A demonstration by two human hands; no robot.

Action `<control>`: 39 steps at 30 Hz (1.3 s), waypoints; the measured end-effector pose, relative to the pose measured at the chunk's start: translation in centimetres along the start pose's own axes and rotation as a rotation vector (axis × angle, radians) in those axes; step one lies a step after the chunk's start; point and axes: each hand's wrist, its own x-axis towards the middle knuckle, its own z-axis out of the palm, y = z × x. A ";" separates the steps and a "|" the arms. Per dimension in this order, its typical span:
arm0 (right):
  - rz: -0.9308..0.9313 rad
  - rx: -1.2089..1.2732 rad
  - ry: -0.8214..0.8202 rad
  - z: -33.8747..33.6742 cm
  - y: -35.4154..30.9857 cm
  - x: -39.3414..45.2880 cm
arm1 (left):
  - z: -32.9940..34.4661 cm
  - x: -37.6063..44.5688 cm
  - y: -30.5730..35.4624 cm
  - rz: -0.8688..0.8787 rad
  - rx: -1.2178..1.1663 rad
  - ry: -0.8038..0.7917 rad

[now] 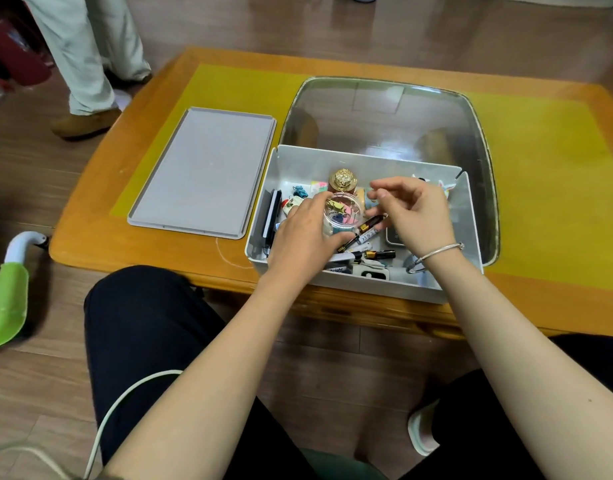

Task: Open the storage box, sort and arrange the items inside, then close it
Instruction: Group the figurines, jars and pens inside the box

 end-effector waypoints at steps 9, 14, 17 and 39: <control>0.092 -0.648 -0.213 -4.2 2.0 -0.1 | -0.3 -0.3 0.0 -0.018 -0.170 0.129; 0.156 -0.910 -0.391 -4.2 2.2 -0.2 | -0.7 0.1 -0.4 -0.156 -0.344 0.190; 0.191 -1.104 -0.461 -3.5 2.4 0.1 | -0.5 -0.2 -0.4 -0.057 -0.268 0.200; 0.025 -0.758 -0.369 -1.4 1.7 0.7 | -2.4 0.2 -1.3 -0.104 -0.401 0.302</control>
